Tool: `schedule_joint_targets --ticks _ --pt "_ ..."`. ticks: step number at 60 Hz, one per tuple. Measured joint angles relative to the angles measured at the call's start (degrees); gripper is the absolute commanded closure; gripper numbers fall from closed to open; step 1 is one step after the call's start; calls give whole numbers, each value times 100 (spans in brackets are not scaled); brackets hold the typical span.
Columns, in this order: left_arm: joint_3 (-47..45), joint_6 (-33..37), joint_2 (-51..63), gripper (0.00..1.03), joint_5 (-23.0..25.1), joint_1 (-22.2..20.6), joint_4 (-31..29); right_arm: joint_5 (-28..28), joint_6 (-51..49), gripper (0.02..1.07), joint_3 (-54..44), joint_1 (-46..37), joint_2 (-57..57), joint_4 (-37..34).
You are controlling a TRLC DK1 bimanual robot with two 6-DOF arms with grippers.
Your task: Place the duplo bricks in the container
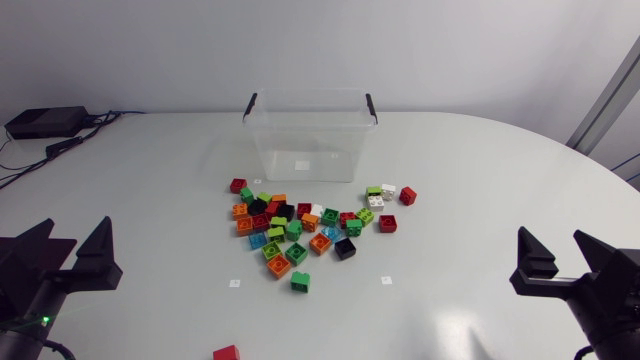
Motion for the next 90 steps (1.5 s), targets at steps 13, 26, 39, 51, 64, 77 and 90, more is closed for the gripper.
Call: schedule_joint_targets --ticks 13,26,39,51,64,77,90 --pt "0 0 0 4 0 0 0 0 0 6 0 0 0 0" --pt "0 -2 0 4 0 -11 0 0 0 6 0 2 0 0" --pt "0 0 0 5 2 -295 7 0 0 6 0 42 0 0" --pt "11 0 0 8 0 -297 15 0 0 6 0 63 0 28" --pt "297 0 227 8 0 -400 -20 -20 0 6 33 214 118 284" --pt "1491 -2 2264 12 0 -479 -94 -39 2 6 817 269 1878 658" --pt "2481 0 3635 12 4 -1082 -1147 -39 52 6 1403 273 3169 732"
